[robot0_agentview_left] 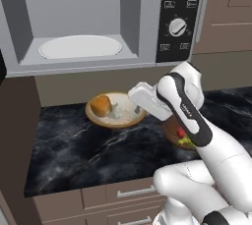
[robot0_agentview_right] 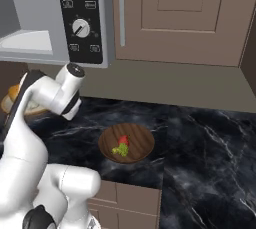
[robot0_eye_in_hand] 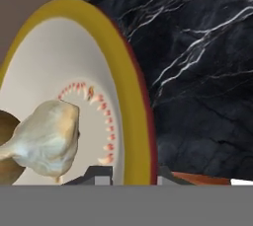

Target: Place the bowl containing the garlic and potato in the microwave. Close the microwave door and press the start button to microwave the meal.

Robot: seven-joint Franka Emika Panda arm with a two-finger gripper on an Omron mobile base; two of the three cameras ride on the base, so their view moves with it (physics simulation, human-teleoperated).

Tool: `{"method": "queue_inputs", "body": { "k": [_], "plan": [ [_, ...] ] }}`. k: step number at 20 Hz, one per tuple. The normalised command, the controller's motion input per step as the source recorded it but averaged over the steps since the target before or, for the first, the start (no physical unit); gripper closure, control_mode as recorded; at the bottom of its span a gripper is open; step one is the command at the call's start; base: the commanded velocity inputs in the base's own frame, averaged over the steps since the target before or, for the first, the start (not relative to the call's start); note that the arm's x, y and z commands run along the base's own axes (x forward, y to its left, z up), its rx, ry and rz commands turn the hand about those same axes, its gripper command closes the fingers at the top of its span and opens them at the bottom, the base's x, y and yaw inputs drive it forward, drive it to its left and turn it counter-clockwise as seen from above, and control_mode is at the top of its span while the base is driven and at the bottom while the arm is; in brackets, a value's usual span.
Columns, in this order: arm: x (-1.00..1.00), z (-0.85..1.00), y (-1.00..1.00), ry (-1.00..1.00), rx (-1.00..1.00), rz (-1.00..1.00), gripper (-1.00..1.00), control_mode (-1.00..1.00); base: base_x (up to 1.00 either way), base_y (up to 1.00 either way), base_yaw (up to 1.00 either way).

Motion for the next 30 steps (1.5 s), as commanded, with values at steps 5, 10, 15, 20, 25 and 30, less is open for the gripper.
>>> {"method": "queue_inputs", "body": {
  "k": [5, 10, 15, 20, 25, 30],
  "plan": [
    [-0.32, 0.53, 0.27, -0.01, 0.00, -0.11, 1.00, -1.00, 0.00, 0.00, 0.00],
    [-0.17, 0.61, 0.32, 0.00, 0.00, -0.20, 1.00, -1.00, 0.00, 0.00, 0.00],
    [-0.16, 0.47, 0.17, 0.00, 0.03, -0.25, 1.00, -1.00, 0.00, 0.00, 0.00],
    [-0.21, 0.44, 0.16, 0.00, 0.06, -0.23, 1.00, -1.00, 0.00, 0.00, 0.00],
    [-0.35, 0.52, 0.20, -0.03, 0.07, -0.17, 1.00, -1.00, 0.00, 0.00, 0.00],
    [-0.34, 0.70, 0.26, -0.01, 0.05, -0.14, 1.00, -1.00, 0.00, 0.00, 0.00]
  ]
}}
